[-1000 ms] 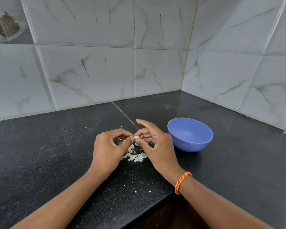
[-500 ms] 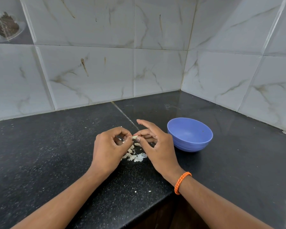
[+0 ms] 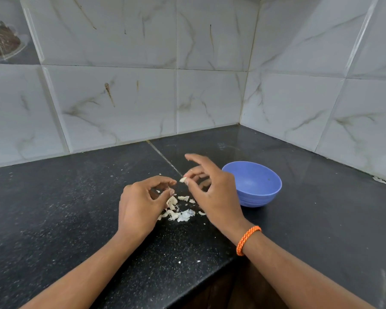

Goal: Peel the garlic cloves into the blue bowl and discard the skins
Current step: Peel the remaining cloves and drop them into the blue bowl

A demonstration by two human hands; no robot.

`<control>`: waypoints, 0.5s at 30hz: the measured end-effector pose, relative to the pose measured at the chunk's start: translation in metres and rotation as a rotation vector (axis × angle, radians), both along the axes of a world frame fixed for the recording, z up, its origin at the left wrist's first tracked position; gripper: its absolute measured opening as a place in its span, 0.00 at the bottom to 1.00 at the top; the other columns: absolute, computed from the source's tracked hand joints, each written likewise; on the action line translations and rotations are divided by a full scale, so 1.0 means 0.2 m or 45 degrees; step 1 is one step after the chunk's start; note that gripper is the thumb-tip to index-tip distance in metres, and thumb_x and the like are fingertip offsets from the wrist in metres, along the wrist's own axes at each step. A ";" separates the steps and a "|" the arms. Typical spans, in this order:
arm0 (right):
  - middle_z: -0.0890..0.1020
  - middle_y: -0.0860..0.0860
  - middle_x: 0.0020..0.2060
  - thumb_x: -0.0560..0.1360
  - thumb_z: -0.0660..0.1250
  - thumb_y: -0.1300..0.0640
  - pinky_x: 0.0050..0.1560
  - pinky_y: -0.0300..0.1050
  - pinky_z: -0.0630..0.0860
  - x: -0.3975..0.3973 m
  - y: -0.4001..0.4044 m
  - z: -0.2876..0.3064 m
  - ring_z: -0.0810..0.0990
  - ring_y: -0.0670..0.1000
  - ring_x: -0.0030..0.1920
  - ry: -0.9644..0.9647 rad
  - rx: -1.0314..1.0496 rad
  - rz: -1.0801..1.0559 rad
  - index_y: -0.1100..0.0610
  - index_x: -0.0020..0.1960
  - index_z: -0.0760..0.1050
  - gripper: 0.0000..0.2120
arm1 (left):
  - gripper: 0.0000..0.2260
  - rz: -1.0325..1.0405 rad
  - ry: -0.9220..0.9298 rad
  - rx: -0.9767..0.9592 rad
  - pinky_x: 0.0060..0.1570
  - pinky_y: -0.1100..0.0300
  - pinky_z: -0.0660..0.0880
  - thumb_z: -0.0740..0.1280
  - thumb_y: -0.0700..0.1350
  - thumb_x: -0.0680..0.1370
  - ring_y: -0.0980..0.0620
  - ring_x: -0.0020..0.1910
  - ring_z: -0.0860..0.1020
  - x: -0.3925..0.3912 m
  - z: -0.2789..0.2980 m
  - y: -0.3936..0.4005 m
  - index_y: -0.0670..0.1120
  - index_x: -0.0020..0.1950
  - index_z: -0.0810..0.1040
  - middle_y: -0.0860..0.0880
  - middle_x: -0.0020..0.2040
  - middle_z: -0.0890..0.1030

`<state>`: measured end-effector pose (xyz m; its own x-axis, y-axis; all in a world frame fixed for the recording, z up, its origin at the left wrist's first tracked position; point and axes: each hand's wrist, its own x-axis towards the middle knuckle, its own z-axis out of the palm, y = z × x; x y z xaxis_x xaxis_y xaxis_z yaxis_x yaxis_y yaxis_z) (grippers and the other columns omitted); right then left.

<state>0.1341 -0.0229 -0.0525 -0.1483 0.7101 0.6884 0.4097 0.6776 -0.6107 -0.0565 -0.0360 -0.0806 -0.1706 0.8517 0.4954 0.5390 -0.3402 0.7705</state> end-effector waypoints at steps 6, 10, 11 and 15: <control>0.86 0.41 0.41 0.77 0.73 0.62 0.48 0.43 0.82 0.22 0.12 0.25 0.83 0.42 0.43 -0.219 -0.018 -0.291 0.47 0.66 0.81 0.20 | 0.06 0.105 0.081 0.026 0.35 0.57 0.80 0.77 0.48 0.80 0.64 0.31 0.82 0.00 0.01 -0.01 0.60 0.53 0.90 0.64 0.39 0.87; 0.85 0.39 0.37 0.75 0.69 0.62 0.47 0.51 0.82 0.36 0.18 0.29 0.82 0.46 0.44 -0.359 -0.128 -0.518 0.44 0.62 0.82 0.20 | 0.06 0.169 0.146 0.034 0.36 0.57 0.81 0.77 0.48 0.80 0.63 0.34 0.83 0.00 0.02 -0.02 0.60 0.53 0.90 0.66 0.41 0.87; 0.85 0.39 0.36 0.74 0.69 0.63 0.47 0.52 0.82 0.38 0.19 0.29 0.82 0.48 0.46 -0.397 -0.157 -0.549 0.45 0.61 0.82 0.20 | 0.06 0.180 0.154 0.029 0.37 0.56 0.82 0.77 0.49 0.79 0.63 0.34 0.83 0.00 0.02 -0.01 0.60 0.53 0.90 0.65 0.41 0.86; 0.85 0.41 0.33 0.74 0.67 0.66 0.47 0.50 0.81 0.43 0.20 0.27 0.81 0.47 0.46 -0.515 -0.252 -0.600 0.47 0.59 0.82 0.20 | 0.05 0.172 0.130 0.024 0.41 0.53 0.84 0.79 0.48 0.78 0.62 0.36 0.84 -0.01 0.03 -0.02 0.59 0.50 0.90 0.64 0.38 0.86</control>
<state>0.2197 0.0175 0.0024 -0.0101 0.8700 0.4930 0.8593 0.2596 -0.4406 -0.0576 -0.0391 -0.0754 -0.2312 0.8150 0.5314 0.6560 -0.2728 0.7037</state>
